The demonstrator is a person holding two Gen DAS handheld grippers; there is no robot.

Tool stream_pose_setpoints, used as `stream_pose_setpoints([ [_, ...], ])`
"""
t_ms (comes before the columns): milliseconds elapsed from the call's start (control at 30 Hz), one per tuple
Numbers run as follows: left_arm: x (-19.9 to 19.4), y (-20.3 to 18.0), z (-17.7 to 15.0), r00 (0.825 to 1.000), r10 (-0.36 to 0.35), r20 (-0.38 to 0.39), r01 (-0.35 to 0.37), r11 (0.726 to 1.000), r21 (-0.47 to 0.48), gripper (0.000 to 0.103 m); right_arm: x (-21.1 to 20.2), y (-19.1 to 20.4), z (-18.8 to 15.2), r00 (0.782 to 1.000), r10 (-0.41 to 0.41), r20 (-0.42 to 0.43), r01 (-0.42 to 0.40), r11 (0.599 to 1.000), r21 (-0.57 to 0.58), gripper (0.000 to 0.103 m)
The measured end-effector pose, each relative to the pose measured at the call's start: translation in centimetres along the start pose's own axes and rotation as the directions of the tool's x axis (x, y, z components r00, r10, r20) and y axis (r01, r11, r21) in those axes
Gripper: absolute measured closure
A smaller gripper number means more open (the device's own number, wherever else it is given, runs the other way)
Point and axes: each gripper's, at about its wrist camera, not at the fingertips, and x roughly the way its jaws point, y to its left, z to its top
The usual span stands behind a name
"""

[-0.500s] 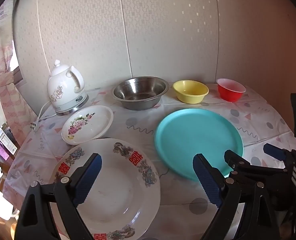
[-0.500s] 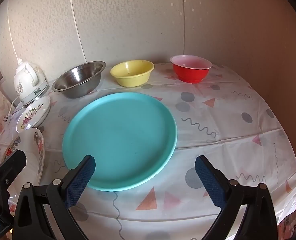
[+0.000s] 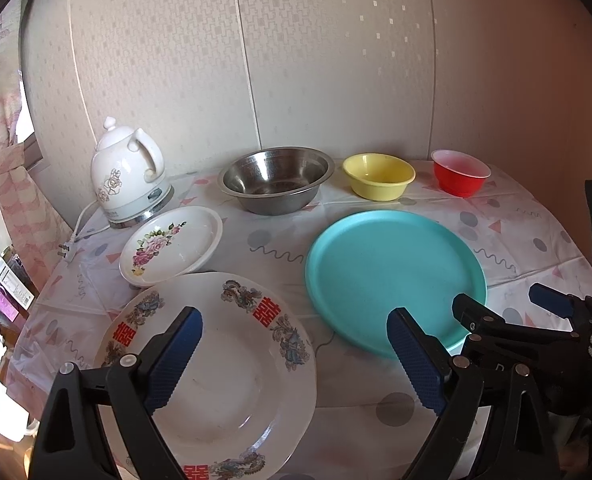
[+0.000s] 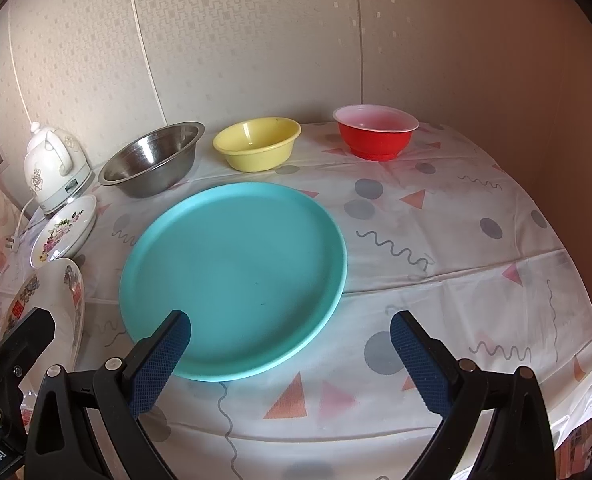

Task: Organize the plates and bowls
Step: 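Move both grippers toward the rim of the teal plate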

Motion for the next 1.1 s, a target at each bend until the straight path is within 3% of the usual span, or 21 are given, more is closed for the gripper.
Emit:
stream_pose_setpoints([
  [767, 1.8, -0.8, 0.8, 0.997, -0.051, -0.062, 0.052, 0.998, 0.023, 0.009, 0.8, -0.8, 0.0, 0.999, 0.019, 0.035, -0.021, 0.999, 0.05, 0.002],
  [1100, 3.0, -1.1, 2.1, 0.988, -0.114, -0.104, 0.119, 0.992, 0.036, 0.009, 1.4, -2.0, 0.7, 0.999, 0.014, 0.04, -0.016, 0.997, 0.074, 0.002],
])
